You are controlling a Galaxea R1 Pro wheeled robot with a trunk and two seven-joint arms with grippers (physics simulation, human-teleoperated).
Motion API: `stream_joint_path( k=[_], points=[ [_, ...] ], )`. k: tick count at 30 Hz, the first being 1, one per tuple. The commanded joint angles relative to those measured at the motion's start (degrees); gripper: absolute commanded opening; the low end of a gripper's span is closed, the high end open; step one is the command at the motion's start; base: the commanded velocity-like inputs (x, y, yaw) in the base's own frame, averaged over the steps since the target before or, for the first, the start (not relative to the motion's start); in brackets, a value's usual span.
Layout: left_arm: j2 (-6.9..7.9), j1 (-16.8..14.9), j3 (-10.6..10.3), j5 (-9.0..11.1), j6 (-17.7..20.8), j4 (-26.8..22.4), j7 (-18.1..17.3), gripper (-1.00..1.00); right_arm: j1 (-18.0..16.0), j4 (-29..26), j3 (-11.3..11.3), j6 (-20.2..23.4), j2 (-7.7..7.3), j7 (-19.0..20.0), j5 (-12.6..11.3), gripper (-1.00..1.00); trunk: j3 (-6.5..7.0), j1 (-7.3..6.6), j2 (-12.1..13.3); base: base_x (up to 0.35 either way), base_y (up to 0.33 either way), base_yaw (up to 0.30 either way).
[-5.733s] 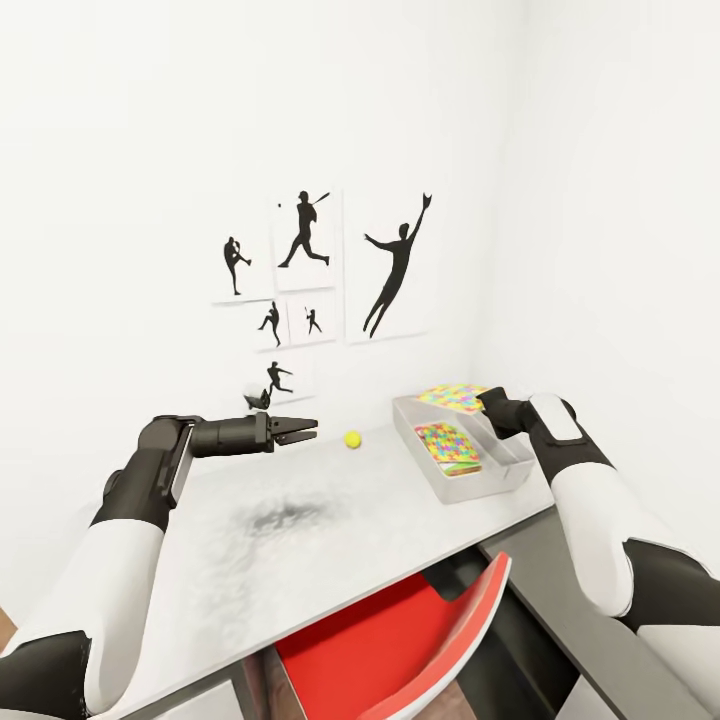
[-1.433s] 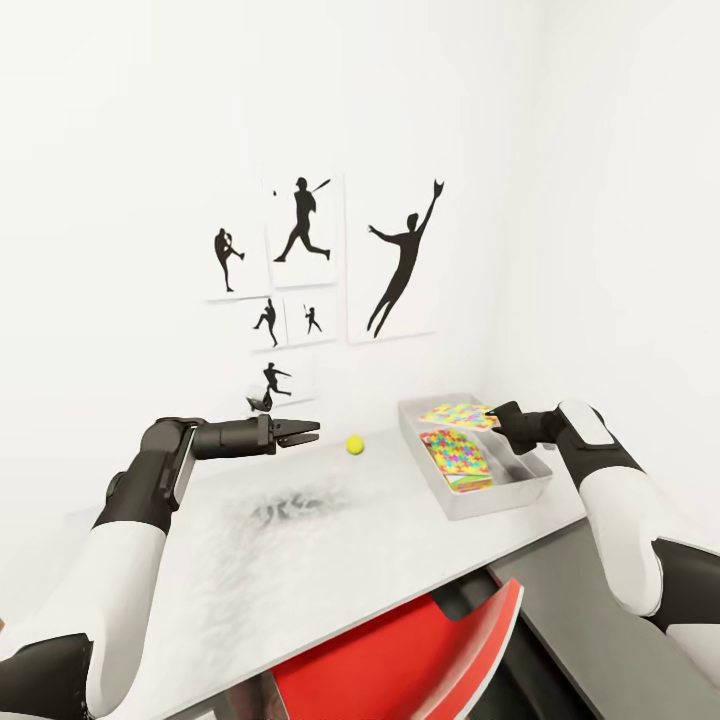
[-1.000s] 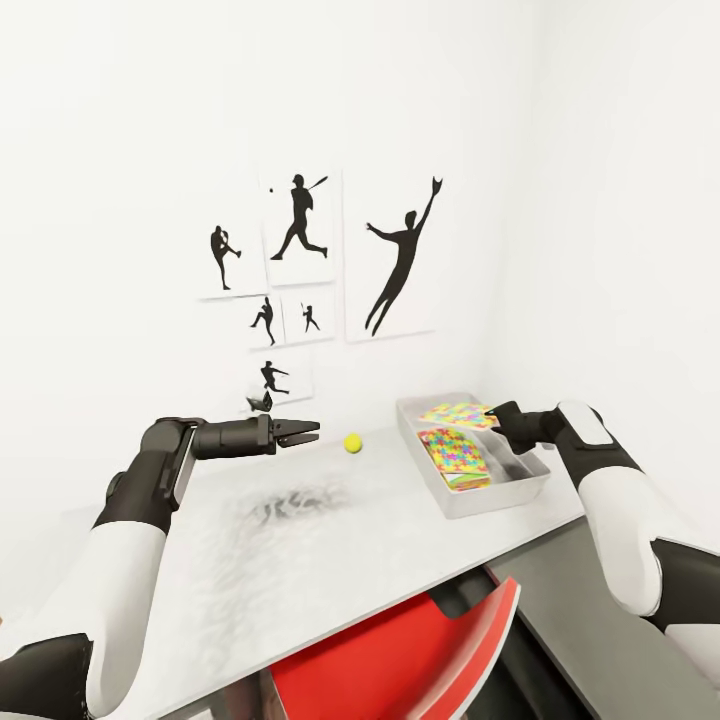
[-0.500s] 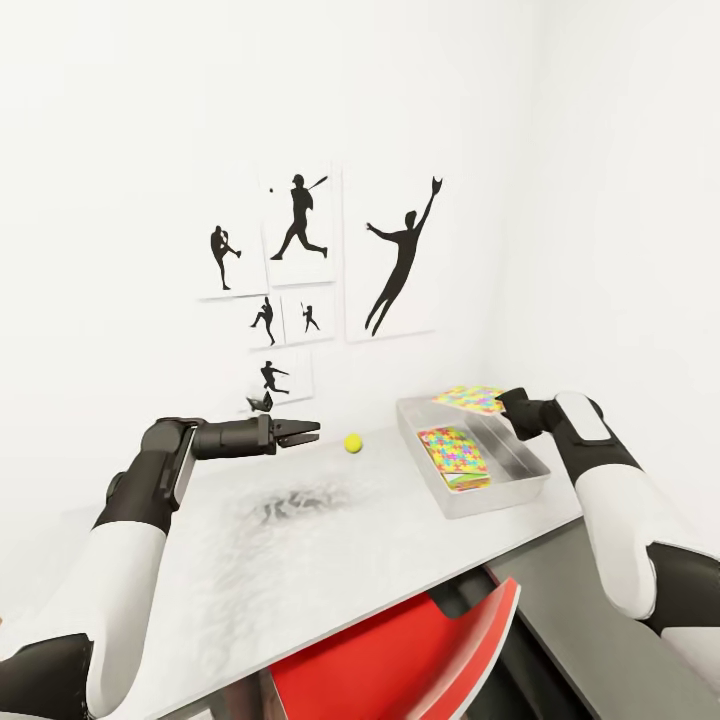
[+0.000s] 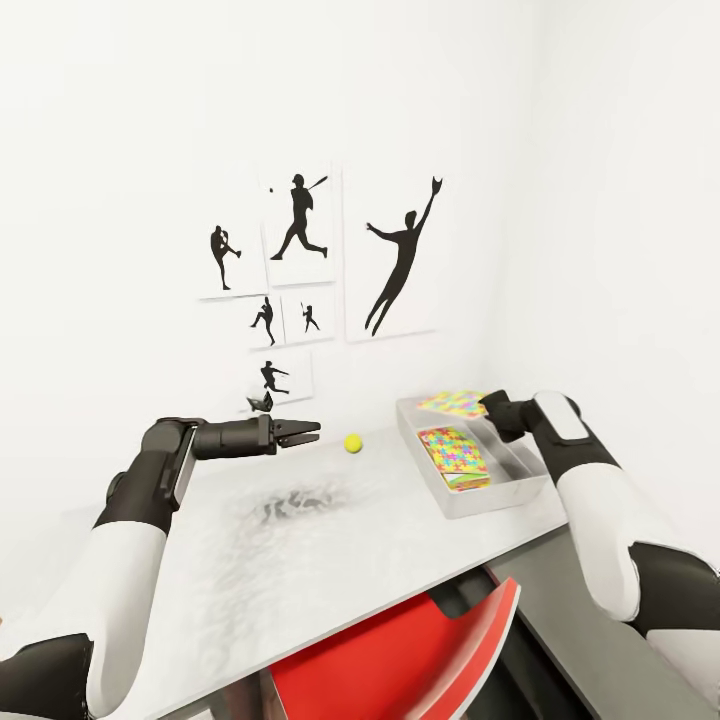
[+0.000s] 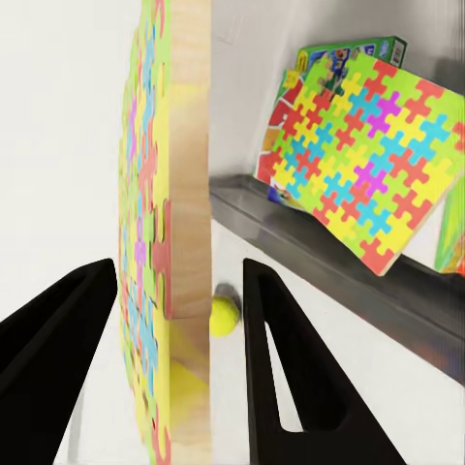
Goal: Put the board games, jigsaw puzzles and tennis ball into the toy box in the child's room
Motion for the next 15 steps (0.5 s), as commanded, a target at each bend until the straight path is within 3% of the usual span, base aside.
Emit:
stream_joint_path(
  k=[1,11,15],
  points=[
    [-0.03,0.0,0.1,-0.6,0.6,0.0,-0.5,1.00,-0.1,-0.1,0.0,0.2,0.09,-0.6,-0.3,-1.00,-0.14,0.04,-0.1,0.000,0.000,0.000],
    [-0.03,-0.1,0.1,-0.5,0.5,0.0,-0.5,1.00,-0.2,0.1,0.1,0.1,0.13,-1.0,-0.4,-1.00,-0.14,0.04,-0.1,0.000,0.000,0.000],
    [-0.03,-0.1,0.1,-0.5,0.5,0.0,-0.5,1.00,-0.2,0.2,0.1,-2.3,-0.01,-0.9,-0.4,-1.00,-0.14,0.04,-0.1,0.000,0.000,0.000]
  ],
)
